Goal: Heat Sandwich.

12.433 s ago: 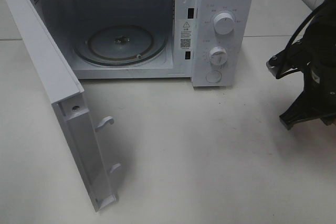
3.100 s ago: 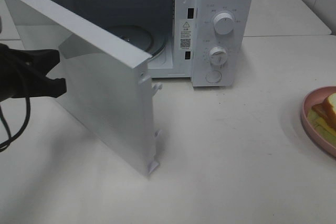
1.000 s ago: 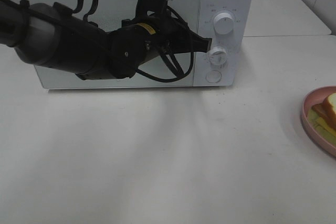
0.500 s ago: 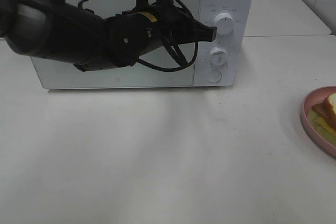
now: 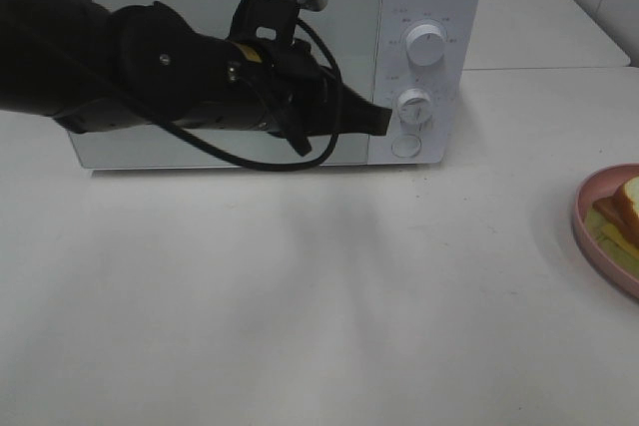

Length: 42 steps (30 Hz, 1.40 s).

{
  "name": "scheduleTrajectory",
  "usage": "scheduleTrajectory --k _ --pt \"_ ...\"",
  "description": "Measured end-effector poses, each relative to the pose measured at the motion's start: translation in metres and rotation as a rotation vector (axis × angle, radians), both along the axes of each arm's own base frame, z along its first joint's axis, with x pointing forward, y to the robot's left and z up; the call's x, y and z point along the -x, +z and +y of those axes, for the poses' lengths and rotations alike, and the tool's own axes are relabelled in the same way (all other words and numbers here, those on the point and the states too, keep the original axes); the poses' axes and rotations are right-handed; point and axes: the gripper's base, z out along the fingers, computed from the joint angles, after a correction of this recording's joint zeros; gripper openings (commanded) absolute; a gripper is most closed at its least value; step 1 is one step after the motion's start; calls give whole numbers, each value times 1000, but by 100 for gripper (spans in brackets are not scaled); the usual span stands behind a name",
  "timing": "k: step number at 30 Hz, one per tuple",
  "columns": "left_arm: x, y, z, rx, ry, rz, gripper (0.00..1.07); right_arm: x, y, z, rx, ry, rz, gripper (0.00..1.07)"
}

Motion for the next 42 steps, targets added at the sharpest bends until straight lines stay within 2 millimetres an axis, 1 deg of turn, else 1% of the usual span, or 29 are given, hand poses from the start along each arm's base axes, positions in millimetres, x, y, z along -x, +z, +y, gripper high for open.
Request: scheduleTrajectory --k 1,2,3,4,5,9,11,13,16,17,18,20,21,22,23,24,25,26,28,29,30,32,33,34,35,37,38,39,42 --pt "4 0 3 -7 -9 29 39 0 0 0 0 0 0 76" --pt "9 -1 5 -16 -19 57 59 0 0 0 0 0 0 76" --pt "9 -1 5 -16 -19 57 59 0 0 0 0 0 0 76" --pt "13 -1 7 -21 -28 81 76 0 0 0 0 0 0 76" --pt "20 -1 11 -29 -38 119 101 0 0 0 0 0 0 76" --pt "28 5 15 -46 -76 150 96 0 0 0 0 0 0 76" --pt "31 7 16 -65 -101 156 95 0 0 0 0 0 0 76" --pt "40 13 21 -141 -189 171 95 0 0 0 0 0 0 76" --pt "45 18 27 -170 -214 198 95 0 0 0 0 0 0 76" --pt "46 21 32 -177 -210 229 95 0 0 0 0 0 0 76" --pt "44 26 44 -177 -180 289 95 0 0 0 0 0 0 76" --pt "40 31 61 -188 -150 339 95 0 0 0 0 0 0 76" --pt "40 31 61 -188 -150 339 95 0 0 0 0 0 0 76" --pt "34 37 79 -189 -109 383 95 0 0 0 0 0 0 76" --pt "32 40 89 -192 -91 408 95 0 0 0 0 0 0 76" --pt "31 42 97 -192 -75 429 95 0 0 0 0 0 0 76" --pt "31 42 97 -192 -75 429 95 0 0 0 0 0 0 76" --pt "29 49 117 -193 -40 477 95 0 0 0 0 0 0 76" --pt "29 54 135 -196 -8 521 95 0 0 0 0 0 0 76" --pt "29 54 135 -196 -8 521 95 0 0 0 0 0 0 76" --pt "28 60 153 -190 29 556 95 0 0 0 0 0 0 76" --pt "29 67 173 -183 75 577 95 0 0 0 0 0 0 76" --pt "30 70 182 -183 98 588 95 0 0 0 0 0 0 76" --pt "30 70 182 -183 98 588 95 0 0 0 0 0 0 76" --pt "32 76 199 -180 146 604 95 0 0 0 0 0 0 76" --pt "37 83 215 -189 202 616 95 0 0 0 0 0 0 76" --pt "37 83 215 -189 202 616 95 0 0 0 0 0 0 76" --pt "42 90 232 -198 267 617 95 0 0 0 0 0 0 76" --pt "54 103 253 -215 371 598 95 0 0 0 0 0 0 76"
